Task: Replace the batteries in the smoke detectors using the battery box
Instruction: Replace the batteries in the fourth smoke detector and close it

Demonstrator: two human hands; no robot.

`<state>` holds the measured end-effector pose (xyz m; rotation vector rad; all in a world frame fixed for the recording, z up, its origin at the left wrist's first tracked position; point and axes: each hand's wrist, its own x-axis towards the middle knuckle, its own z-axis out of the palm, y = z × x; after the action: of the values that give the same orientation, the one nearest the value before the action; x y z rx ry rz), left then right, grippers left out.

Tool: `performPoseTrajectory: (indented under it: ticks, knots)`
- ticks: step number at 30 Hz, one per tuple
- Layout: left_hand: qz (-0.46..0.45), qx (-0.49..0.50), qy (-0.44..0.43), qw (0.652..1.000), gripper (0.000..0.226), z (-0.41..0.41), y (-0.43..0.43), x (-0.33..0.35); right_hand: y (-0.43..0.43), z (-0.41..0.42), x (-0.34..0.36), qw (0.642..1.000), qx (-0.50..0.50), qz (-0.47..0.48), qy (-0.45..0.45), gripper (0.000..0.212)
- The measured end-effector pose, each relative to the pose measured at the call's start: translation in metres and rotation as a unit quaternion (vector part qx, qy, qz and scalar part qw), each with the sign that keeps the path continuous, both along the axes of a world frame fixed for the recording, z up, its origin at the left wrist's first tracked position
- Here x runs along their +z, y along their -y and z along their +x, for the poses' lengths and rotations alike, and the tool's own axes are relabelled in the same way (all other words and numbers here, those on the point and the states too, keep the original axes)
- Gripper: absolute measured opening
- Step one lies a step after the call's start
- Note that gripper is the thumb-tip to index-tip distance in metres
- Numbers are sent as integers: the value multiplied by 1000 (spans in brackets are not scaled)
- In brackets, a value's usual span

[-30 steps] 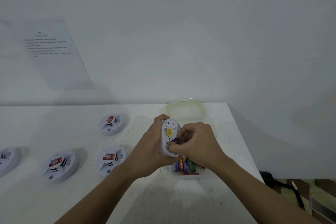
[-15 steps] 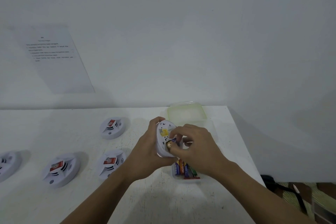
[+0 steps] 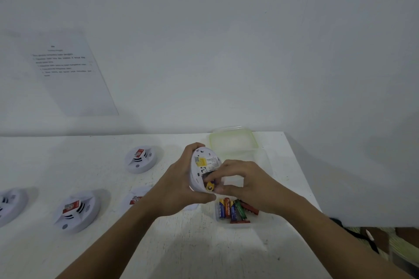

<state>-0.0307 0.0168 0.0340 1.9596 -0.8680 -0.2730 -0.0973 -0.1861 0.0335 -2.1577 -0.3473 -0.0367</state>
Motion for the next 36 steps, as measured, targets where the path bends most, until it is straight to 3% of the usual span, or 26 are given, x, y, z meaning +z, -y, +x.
performPoseTrajectory:
  ticks: [6, 11, 14, 17, 20, 24, 28, 32, 36]
  knots:
    - [-22, -2, 6, 1000, 91, -2, 3, -1, -3, 2, -2, 998, -32, -11, 49, 15]
    - [-48, 30, 9, 998, 95, -8, -2, -5, 9, -4, 6, 975, -149, 165, 18, 3]
    - [-82, 48, -20, 995, 96, -13, -7, -10, 23, -9, 1, 956, -203, 209, 0, 4]
    - [-99, 61, -35, 993, 96, -18, -11, -13, 34, -18, -14, 965, -234, 118, 12, 13]
    - [-104, 70, -42, 991, 94, -20, -12, -17, 41, -22, -33, 975, -216, -44, -7, 16]
    - [-109, 73, -57, 990, 94, -20, -9, -19, 43, -18, -51, 958, -197, -207, -17, 10]
    - [-120, 71, -74, 987, 94, -19, -6, -22, 41, -10, -55, 948, -187, -258, -19, 6]
    - [-124, 66, -88, 986, 95, -17, -5, -26, 42, -8, -56, 936, -163, -307, -48, 18]
    - [-122, 67, -93, 986, 95, -16, -4, -27, 43, -10, -47, 939, -170, -292, -60, 19]
